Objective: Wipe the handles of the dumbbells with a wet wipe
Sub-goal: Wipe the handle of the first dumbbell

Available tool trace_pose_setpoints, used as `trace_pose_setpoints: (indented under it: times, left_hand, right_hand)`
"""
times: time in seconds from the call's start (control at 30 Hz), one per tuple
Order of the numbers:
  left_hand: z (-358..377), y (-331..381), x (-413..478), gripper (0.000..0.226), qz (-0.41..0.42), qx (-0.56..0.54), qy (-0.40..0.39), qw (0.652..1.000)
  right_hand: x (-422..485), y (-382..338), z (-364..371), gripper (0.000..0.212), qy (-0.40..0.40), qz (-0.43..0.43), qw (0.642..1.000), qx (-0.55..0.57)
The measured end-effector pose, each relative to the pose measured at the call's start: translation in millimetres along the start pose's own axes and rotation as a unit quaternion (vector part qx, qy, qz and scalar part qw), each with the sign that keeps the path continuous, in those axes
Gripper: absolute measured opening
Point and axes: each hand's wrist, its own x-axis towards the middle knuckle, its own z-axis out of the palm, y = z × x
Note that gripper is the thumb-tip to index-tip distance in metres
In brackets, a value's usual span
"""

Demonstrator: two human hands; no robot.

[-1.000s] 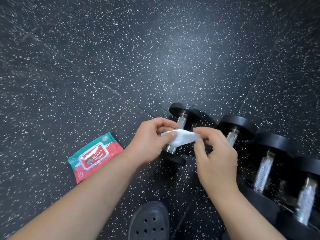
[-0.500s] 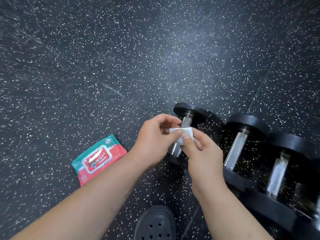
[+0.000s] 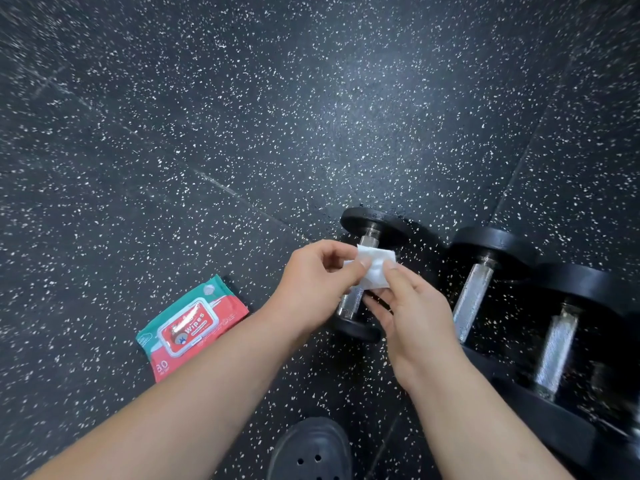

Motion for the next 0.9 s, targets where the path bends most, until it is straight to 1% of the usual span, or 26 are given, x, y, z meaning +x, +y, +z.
trace_pose_setpoints:
  times: [0.1,0.2,0.27,0.33,0.4,0.47,0.57,0.63,0.73,0.8,0.9]
  left_hand:
    - [3,2,-1,0.011,-0.005,-0.012,-0.004,1.000]
    - [6,2,2,0.010,0.011,0.015,0.002,1.000]
    - [7,0,6,0.010,0.019,0.034,0.009,0.999]
    - [9,-1,10,0.013,0.027,0.042,0.029,0.998]
    - [11,-4,10,0.013,0.026,0.056,0.080,0.995]
    - [11,-8,7,0.012,0.024,0.085,0.123,0.989]
    - [12,-26,-6,0.017,0.036,0.151,0.137,0.978]
    - [14,-39,-16,0.026,0.041,0.190,0.132,0.972]
    - [19,-53,-29,0.047,0.031,0.231,0.117,0.965]
    - [21,-58,-35,0.067,0.023,0.238,0.106,0.965]
    - [24,-63,-42,0.092,0.012,0.231,0.091,0.969]
  right_hand:
    - [-1,-2,-3,0.018,0.015,-0.026,0.997,-0.064]
    - [-2,-1,-5,0.014,0.055,-0.082,0.986,-0.134]
    - [-1,-1,-6,0.012,0.060,-0.098,0.982,-0.153]
    - [3,-2,-7,0.009,0.072,-0.095,0.982,-0.147]
    - [10,-4,-9,0.010,0.097,-0.080,0.986,-0.113]
    - [21,-6,-12,0.012,0.135,-0.068,0.984,-0.090]
    - [40,-3,-12,0.013,0.216,-0.070,0.967,-0.117]
    - [48,-4,-7,0.012,0.254,-0.079,0.953,-0.144]
    - [53,-7,6,0.012,0.267,-0.092,0.945,-0.165]
    - [59,-6,14,0.011,0.257,-0.100,0.946,-0.171]
    - [65,3,22,0.008,0.221,-0.108,0.958,-0.150]
